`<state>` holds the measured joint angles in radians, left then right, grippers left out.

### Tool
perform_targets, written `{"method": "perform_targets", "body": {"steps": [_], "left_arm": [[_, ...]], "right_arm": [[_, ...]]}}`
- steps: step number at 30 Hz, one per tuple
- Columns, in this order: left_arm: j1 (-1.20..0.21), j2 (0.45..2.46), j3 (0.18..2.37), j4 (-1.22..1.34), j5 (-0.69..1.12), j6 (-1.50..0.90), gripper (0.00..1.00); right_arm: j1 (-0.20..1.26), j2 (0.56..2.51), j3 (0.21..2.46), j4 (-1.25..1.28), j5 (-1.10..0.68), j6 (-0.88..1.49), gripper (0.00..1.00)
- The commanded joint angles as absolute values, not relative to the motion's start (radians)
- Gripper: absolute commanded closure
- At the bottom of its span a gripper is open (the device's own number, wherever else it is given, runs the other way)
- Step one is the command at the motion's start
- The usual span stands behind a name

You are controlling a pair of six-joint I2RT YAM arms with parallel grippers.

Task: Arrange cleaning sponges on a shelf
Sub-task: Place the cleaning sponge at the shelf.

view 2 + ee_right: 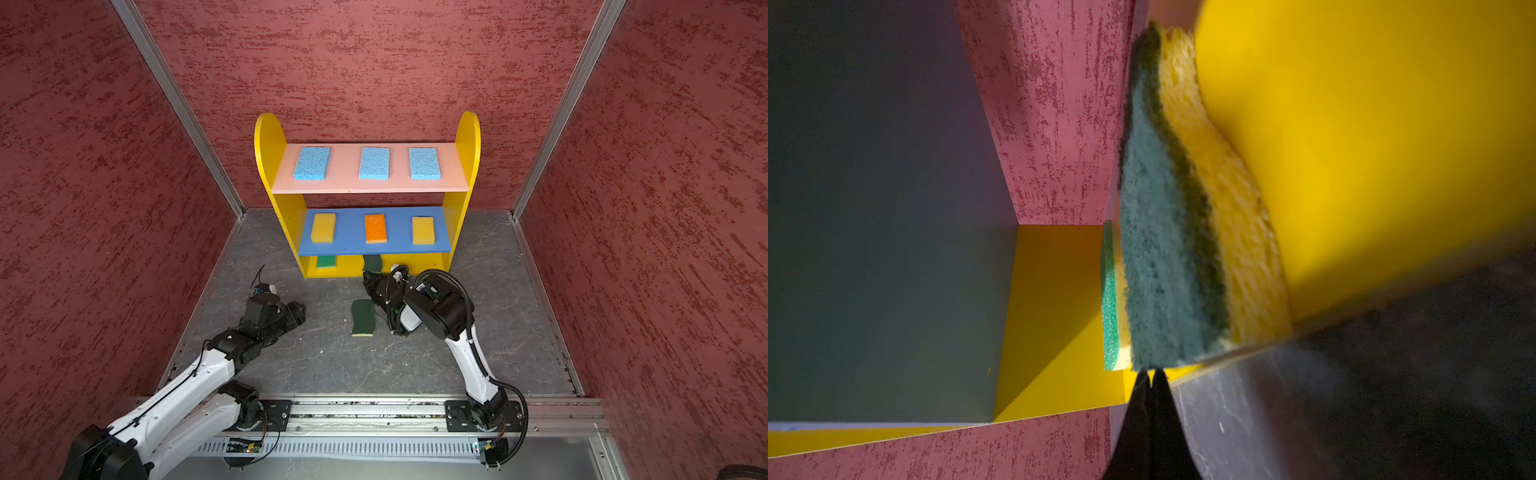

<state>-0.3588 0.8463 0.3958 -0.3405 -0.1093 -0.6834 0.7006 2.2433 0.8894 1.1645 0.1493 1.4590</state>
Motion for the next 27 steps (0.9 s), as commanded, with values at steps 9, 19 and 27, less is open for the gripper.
{"method": "perform_targets", "body": {"steps": [9, 19, 27], "left_arm": [[-0.353, 0.864, 0.371, -0.318, -0.106, -0.694, 0.26], [-0.353, 0.866, 0.366, -0.316, -0.104, -0.7, 0.26], [-0.353, 0.877, 0.361, -0.31, -0.1, -0.704, 0.26]], "right_arm": [[0.699, 2.316, 0.906, 1.119, 0.197, 1.456, 1.0], [0.689, 2.333, 0.917, 1.118, 0.208, 1.47, 1.0], [0.666, 2.331, 0.904, 1.12, 0.214, 1.465, 1.0]]}}
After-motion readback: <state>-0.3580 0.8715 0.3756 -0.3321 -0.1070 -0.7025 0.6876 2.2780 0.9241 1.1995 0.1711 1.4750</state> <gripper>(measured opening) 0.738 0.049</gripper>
